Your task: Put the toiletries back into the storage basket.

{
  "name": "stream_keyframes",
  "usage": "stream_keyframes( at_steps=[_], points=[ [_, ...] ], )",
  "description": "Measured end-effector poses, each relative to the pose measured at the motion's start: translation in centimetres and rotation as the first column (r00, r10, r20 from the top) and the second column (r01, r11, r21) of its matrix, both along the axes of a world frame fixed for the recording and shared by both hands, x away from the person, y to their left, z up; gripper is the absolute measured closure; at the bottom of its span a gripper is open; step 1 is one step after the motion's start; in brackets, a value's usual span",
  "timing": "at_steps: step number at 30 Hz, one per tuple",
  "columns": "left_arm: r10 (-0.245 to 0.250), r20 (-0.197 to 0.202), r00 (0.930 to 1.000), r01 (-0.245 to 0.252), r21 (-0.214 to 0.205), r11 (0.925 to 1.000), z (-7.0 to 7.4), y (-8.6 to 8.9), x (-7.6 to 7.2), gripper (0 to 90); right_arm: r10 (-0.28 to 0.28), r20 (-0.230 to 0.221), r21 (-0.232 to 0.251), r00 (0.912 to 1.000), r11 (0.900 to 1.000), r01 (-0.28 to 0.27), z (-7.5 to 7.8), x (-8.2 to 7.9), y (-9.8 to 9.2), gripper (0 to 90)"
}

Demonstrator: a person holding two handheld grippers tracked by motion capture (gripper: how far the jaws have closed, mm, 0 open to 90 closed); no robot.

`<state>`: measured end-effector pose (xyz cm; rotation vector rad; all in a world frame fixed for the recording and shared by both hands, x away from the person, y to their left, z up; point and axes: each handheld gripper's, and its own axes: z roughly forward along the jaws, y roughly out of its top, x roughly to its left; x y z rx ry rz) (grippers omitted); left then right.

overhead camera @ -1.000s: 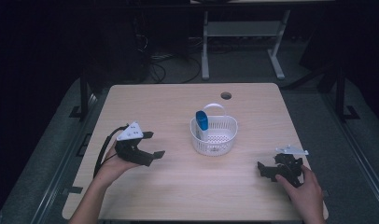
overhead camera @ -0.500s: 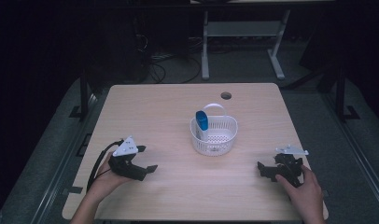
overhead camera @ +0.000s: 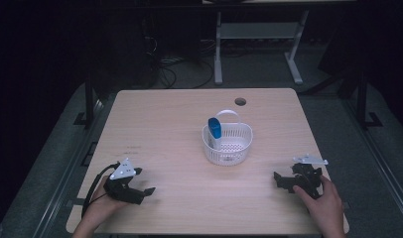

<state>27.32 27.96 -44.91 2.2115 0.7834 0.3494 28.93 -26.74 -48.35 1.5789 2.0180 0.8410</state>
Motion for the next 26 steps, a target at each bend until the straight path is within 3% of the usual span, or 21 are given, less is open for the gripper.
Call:
stream_keyframes(
  at_steps=[5,8,12,15,19,26],
  points=[
    [0.020,-0.003,0.9998,-0.020,0.022,0.9996,-0.6,0.6,-0.5,13.4,0.000,0.000,0.000,1.0000,1.0000,0.000,0.0,0.0,0.0,0.0],
    [0.023,-0.003,0.9997,-0.023,0.066,0.9976,-1.1,0.8,-0.7,13.4,-0.001,-0.001,0.001,1.0000,1.0000,0.001,0.0,0.0,0.0,0.0],
    [0.025,-0.019,0.9995,-0.024,0.076,0.9968,-1.8,0.9,-0.5,13.4,0.000,0.000,0.000,1.0000,1.0000,0.000,0.0,0.0,0.0,0.0],
    [0.030,-0.039,0.9988,-0.028,0.048,0.9985,-2.1,1.1,-0.3,13.2,0.000,0.000,0.000,1.0000,1.0000,0.000,0.0,0.0,0.0,0.0],
    [0.014,-0.010,0.9999,-0.014,0.009,0.9999,-2.6,1.3,-0.4,13.2,0.000,0.000,0.000,1.0000,1.0000,0.000,0.0,0.0,0.0,0.0],
    [0.012,-0.011,0.9999,-0.012,0.009,0.9999,-2.6,1.4,-0.4,13.3,-0.002,-0.001,0.003,1.0000,1.0000,0.002,0.0,0.0,0.0,0.0]
  ],
)
